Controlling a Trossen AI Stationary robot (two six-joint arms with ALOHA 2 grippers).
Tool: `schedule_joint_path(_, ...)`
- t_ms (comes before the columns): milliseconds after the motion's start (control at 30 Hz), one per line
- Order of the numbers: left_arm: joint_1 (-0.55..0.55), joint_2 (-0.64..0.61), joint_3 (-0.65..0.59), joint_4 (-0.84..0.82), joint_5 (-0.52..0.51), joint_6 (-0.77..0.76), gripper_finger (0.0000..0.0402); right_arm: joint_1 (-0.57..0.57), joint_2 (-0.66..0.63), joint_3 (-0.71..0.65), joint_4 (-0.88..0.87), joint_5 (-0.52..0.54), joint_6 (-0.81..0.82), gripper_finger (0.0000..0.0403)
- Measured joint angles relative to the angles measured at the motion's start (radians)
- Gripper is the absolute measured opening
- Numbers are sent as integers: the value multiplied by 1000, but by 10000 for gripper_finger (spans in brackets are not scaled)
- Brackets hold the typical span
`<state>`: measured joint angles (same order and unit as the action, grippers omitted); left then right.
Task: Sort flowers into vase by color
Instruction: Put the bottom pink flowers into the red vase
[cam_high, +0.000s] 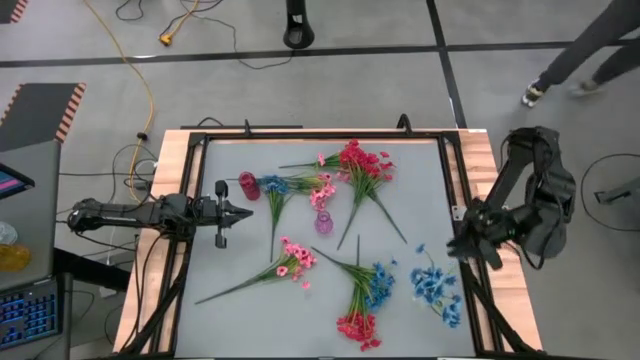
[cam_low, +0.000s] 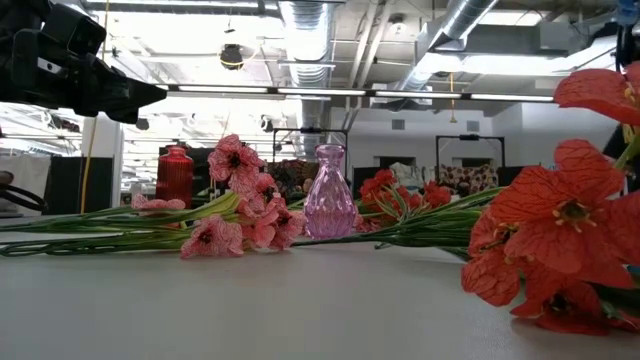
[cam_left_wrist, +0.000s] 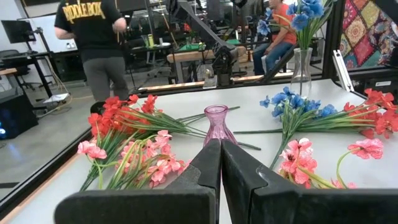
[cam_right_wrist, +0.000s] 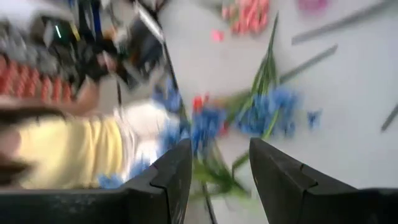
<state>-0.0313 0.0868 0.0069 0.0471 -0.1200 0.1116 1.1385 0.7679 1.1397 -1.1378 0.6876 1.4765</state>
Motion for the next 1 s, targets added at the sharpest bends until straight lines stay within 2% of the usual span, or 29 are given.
schedule_joint_path(233,0,0,0,12,0,0,0,-95,-44,0,2,334,-160,187)
schedule_joint_path(367,0,0,0,31,0,0,0,-163,-43,0,2,449,-227,187)
schedule_joint_path(500,0,0,1,46,0,0,0,-237,-35,0,8,465,-303,187)
schedule_joint_path(700,0,0,1,135,0,-3,0,-359,1,0,47,465,-307,187)
schedule_joint_path(900,0,5,40,135,6,-72,0,-483,70,0,62,462,-311,187)
schedule_joint_path(1000,0,24,50,126,8,-93,6,-540,100,0,62,428,-311,187)
